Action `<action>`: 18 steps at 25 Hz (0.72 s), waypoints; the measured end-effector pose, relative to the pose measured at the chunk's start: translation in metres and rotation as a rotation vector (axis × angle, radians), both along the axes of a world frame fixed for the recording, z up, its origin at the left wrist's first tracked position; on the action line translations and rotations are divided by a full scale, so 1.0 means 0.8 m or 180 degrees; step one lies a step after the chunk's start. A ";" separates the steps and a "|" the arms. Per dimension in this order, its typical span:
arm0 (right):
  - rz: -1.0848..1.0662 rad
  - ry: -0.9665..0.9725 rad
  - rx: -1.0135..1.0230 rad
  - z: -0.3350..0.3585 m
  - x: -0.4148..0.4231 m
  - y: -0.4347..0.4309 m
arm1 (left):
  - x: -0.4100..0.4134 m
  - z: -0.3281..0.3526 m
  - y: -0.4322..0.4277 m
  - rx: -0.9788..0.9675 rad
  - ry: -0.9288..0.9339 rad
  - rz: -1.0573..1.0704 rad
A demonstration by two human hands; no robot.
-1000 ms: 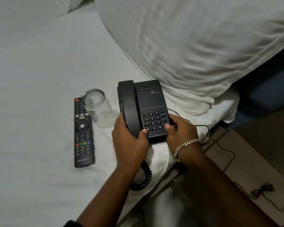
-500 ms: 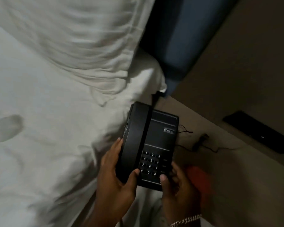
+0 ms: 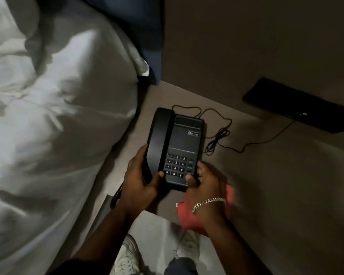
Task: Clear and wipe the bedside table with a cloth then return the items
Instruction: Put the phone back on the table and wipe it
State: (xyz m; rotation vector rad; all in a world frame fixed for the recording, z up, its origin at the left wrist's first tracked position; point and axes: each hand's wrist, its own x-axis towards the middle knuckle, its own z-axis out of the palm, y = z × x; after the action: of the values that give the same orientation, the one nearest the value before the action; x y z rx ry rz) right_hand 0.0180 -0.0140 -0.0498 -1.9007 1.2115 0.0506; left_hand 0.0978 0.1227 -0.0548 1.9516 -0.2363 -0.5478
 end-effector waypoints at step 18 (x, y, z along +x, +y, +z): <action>0.1168 -0.0506 -0.1217 -0.028 -0.067 -0.071 | 0.049 -0.063 0.011 0.1813 -0.1815 -0.1212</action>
State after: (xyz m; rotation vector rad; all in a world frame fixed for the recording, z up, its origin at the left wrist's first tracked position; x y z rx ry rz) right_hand -0.0353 -0.0712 -0.0719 -2.3929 0.7924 -0.1434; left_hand 0.1367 0.1317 -0.1048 2.6150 -0.9060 -0.2976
